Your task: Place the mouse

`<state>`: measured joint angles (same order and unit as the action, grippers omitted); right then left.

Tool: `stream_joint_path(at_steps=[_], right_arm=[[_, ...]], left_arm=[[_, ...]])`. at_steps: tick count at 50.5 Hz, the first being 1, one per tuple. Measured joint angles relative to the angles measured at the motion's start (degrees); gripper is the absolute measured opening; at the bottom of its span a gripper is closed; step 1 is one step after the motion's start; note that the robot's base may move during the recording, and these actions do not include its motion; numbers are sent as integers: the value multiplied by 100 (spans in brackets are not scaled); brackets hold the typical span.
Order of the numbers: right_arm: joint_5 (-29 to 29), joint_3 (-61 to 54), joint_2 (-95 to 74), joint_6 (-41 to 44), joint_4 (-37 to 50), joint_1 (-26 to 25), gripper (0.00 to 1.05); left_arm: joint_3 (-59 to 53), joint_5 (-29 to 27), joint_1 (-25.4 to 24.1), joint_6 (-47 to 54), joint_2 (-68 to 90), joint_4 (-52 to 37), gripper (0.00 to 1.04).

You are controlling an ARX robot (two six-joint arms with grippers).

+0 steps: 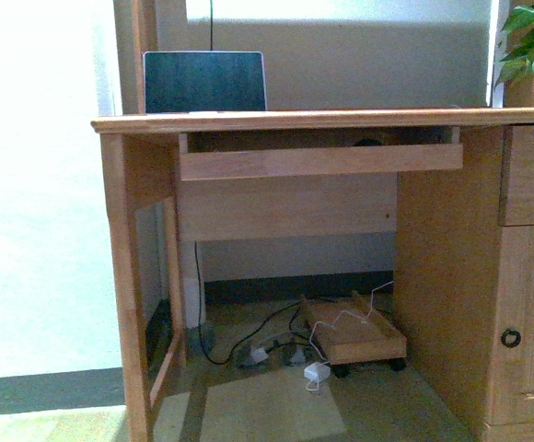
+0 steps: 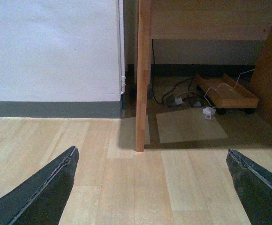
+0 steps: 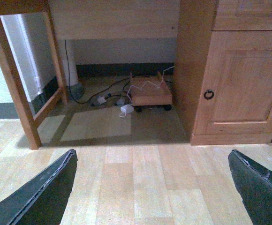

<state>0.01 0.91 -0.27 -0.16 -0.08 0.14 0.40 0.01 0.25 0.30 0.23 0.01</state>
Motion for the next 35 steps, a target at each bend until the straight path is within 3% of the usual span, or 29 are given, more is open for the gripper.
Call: stream_joint_path(at_steps=[35], right_arm=[[0, 0, 0, 0, 0, 0, 97]], left_arm=[[0, 0, 0, 0, 0, 0, 97]])
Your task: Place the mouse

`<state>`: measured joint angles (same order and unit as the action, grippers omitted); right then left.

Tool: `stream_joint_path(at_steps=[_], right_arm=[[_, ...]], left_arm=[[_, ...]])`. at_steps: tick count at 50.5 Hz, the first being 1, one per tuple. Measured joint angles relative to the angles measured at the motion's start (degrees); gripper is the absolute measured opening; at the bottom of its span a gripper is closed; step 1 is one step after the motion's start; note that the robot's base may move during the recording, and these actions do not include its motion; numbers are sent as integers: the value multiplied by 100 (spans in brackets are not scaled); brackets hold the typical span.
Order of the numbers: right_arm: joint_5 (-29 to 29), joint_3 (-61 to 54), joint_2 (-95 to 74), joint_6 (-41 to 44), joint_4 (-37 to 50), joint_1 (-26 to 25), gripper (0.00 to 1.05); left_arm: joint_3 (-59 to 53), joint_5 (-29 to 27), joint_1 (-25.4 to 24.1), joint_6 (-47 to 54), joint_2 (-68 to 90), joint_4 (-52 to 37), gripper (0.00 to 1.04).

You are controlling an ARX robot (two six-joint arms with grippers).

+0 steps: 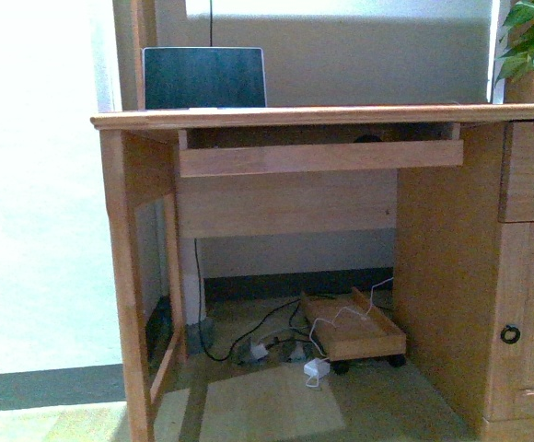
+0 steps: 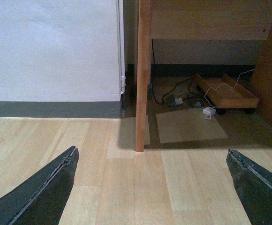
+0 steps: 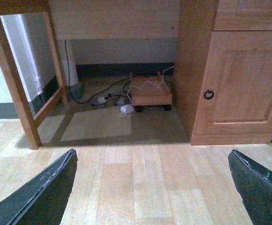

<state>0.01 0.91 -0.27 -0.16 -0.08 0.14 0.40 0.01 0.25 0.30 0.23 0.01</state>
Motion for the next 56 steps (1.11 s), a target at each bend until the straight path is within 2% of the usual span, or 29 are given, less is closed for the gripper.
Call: stream_joint_path(at_steps=[56], right_arm=[[0, 0, 0, 0, 0, 0, 97]], left_arm=[[0, 0, 0, -2, 0, 0, 97]])
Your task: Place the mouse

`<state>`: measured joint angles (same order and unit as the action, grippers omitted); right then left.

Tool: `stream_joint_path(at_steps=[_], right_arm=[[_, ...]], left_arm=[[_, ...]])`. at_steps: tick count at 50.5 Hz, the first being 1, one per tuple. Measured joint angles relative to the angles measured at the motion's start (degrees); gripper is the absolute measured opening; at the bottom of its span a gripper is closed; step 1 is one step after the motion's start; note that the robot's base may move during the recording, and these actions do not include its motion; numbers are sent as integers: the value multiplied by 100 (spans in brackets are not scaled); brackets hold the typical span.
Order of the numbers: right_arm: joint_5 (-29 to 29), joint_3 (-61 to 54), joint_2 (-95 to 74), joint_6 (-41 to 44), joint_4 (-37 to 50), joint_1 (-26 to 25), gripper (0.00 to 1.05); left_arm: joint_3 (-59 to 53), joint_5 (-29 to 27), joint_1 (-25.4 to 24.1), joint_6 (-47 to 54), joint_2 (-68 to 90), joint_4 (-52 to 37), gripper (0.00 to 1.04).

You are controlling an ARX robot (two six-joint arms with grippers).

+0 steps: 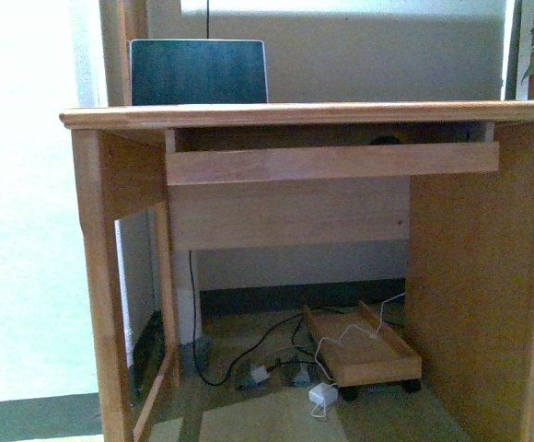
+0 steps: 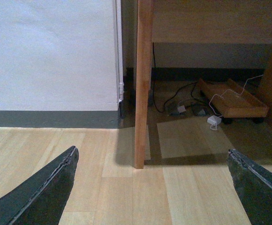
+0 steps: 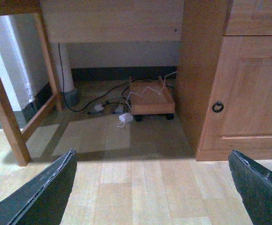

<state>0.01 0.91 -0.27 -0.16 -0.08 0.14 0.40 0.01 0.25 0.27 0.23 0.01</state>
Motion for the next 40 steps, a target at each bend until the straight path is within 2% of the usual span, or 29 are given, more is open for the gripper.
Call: stream_joint_path(at_steps=[40], right_arm=[[9, 0, -2, 0, 0, -2, 97]], left_arm=[[0, -2, 0, 0, 2, 0, 97]])
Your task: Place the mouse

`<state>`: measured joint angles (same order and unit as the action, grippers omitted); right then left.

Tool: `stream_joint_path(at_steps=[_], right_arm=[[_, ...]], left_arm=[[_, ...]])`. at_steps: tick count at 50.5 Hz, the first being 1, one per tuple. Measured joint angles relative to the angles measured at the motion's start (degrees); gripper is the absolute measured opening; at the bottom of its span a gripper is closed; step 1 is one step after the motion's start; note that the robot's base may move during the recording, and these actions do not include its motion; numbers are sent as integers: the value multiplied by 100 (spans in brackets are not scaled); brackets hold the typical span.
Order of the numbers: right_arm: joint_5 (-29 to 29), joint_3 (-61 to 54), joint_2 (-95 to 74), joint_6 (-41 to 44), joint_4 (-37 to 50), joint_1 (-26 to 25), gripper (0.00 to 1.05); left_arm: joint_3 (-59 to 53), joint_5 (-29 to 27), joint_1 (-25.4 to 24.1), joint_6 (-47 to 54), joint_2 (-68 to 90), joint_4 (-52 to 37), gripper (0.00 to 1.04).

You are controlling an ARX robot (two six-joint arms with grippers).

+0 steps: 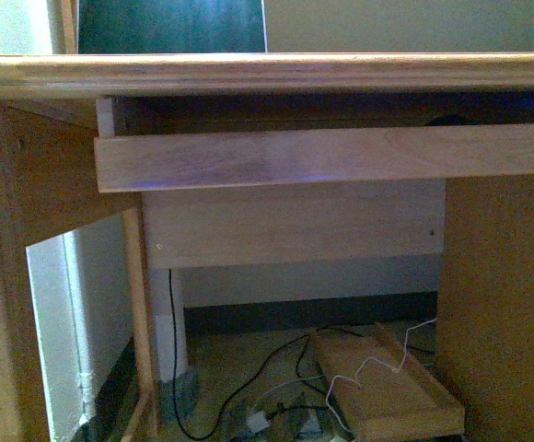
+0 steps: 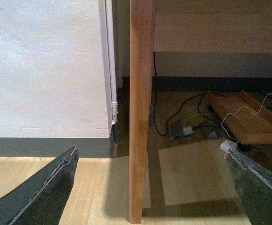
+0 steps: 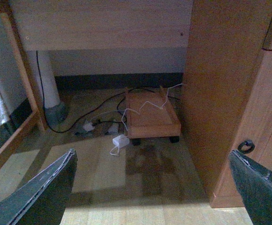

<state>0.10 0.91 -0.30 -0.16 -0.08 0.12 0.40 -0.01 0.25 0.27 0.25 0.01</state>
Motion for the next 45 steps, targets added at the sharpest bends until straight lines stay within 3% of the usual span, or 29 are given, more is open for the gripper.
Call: stream_joint_path(at_steps=[45], right_arm=[[-11, 0, 2, 2, 0, 0, 97]], left_arm=[[0, 2, 0, 0, 0, 0, 97]])
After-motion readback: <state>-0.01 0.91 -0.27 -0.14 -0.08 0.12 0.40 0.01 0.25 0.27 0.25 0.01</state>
